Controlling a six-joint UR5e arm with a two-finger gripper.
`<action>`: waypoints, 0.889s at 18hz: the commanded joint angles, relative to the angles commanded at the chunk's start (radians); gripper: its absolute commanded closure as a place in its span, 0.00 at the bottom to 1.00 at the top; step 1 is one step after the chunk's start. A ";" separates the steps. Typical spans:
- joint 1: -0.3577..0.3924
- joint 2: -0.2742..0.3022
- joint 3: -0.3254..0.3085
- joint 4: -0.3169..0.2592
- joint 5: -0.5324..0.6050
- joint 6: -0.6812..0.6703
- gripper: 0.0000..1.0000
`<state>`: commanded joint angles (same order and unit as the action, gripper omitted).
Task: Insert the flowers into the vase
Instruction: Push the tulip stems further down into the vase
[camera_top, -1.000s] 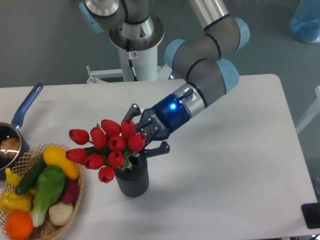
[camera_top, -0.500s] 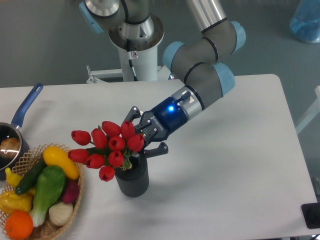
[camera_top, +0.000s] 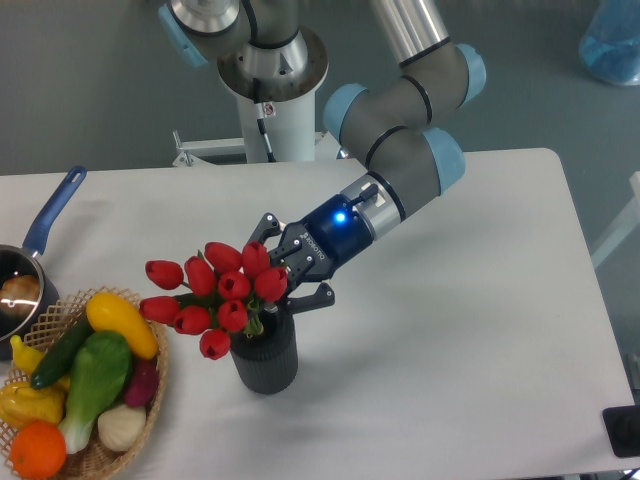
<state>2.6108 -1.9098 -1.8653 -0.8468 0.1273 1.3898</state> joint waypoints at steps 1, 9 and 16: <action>0.002 0.000 0.000 0.000 -0.002 0.000 0.56; 0.006 -0.002 -0.002 0.000 -0.002 0.020 0.55; 0.008 -0.006 -0.002 -0.002 -0.002 0.037 0.48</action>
<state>2.6185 -1.9159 -1.8668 -0.8483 0.1258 1.4266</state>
